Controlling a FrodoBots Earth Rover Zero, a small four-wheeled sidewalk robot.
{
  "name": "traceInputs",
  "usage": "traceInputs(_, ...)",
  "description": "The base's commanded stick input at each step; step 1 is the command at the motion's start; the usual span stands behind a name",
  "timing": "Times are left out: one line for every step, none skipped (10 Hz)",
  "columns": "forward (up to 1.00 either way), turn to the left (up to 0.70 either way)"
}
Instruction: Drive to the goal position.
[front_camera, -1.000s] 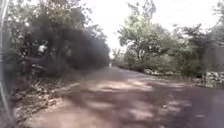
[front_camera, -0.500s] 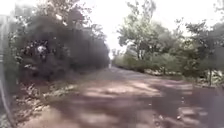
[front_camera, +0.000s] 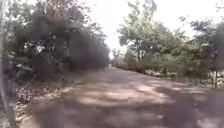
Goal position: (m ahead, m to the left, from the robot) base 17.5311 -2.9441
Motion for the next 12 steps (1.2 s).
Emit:
traceInputs(0.7,0.0)
traceInputs(0.7,0.0)
traceInputs(0.7,0.0)
traceInputs(0.7,0.0)
traceInputs(0.7,0.0)
traceInputs(0.7,0.0)
traceInputs(0.7,0.0)
traceInputs(0.7,0.0)
traceInputs(0.7,0.0)
traceInputs(0.7,0.0)
traceInputs(0.7,0.0)
traceInputs(0.7,0.0)
